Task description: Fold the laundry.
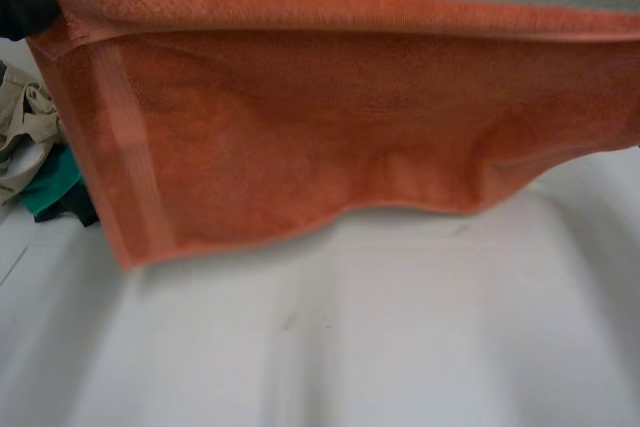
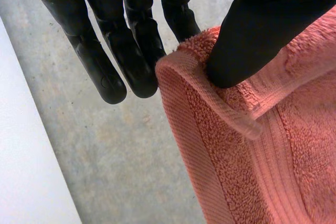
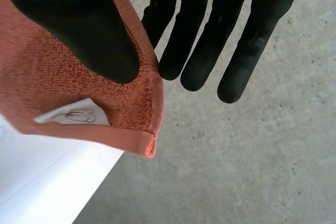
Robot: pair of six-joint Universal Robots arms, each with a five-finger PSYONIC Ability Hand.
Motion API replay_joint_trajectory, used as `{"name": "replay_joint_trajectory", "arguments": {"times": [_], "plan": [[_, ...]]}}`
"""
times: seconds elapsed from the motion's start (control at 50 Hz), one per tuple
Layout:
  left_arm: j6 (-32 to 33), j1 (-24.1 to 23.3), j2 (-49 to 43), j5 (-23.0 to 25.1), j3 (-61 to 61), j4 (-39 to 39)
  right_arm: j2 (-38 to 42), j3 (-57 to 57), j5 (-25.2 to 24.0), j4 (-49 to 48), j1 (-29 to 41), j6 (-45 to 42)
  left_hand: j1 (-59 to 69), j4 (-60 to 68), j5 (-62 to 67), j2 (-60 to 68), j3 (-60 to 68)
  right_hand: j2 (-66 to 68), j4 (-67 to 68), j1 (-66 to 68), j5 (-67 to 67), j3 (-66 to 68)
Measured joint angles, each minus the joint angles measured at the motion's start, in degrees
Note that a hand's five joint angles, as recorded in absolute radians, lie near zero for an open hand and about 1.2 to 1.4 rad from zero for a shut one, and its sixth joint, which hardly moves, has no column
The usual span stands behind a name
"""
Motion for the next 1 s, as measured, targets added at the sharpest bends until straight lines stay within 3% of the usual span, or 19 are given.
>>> {"name": "replay_joint_trajectory", "arguments": {"times": [0.16, 0.26, 0.36, 0.46, 0.52, 0.62, 0.72, 0.8, 1.0], "plan": [[6.4, -0.7, -5.2, 0.0, -2.1, -3.5, -0.8, 2.4, -0.3, 6.7, 0.2, -0.2, 0.0, 0.0, 0.0, 0.0, 0.0, 0.0, 0.0, 0.0, 0.2, 0.0], [11.9, -3.0, -16.1, -0.7, -2.1, -2.7, 7.3, 2.1, 0.9, 7.2, 3.5, -0.8, 0.0, 0.0, 0.0, 0.0, 0.0, 0.0, 0.0, 0.0, 0.2, 0.0], [13.8, -5.5, -28.8, -2.7, 4.3, 0.0, 17.9, -3.0, 6.4, 4.7, 7.5, -1.4, 0.0, 0.0, 0.0, 0.0, 0.0, 0.0, 0.0, 0.0, 0.2, 0.0], [14.0, -7.6, -40.3, -5.2, 17.7, 4.6, 26.6, -10.7, 13.1, -3.4, 10.9, -1.2, 0.0, 0.0, 0.0, 0.0, 0.0, 0.0, 0.0, 0.0, 0.2, 0.1], [13.9, -8.4, -45.3, -6.1, 27.7, 10.5, 30.8, -16.3, 16.6, -16.4, 13.6, 0.4, 0.0, 0.0, 0.0, 0.1, 0.0, 0.0, 0.0, 0.0, 0.2, 0.2], [13.4, -8.7, -48.2, -6.7, 37.7, 25.7, 32.4, -19.5, 18.8, -39.5, 15.9, 5.8, 0.0, 0.0, 0.0, 0.1, 0.0, 0.0, 0.0, 0.0, 0.2, 0.2], [13.0, -9.2, -48.2, -6.9, 39.2, 38.0, 31.9, -18.6, 18.7, -53.7, 16.5, 11.0, 0.0, 0.0, 0.3, 0.1, 0.0, 0.0, 0.0, 0.0, 0.6, 0.2], [12.9, -9.7, -48.0, -7.1, 36.2, 39.1, 31.6, -16.2, 17.9, -56.3, 16.4, 13.4, 0.0, 0.0, 0.6, 0.1, 0.0, 0.0, 0.0, 0.0, 0.6, 0.2], [12.6, -10.0, -47.9, -8.7, 21.2, 32.3, 32.9, -5.5, 12.2, -53.5, 15.8, 15.0, 0.0, 0.0, 0.6, 0.1, 0.0, 0.0, 0.0, 0.0, 0.6, 0.2]]}}
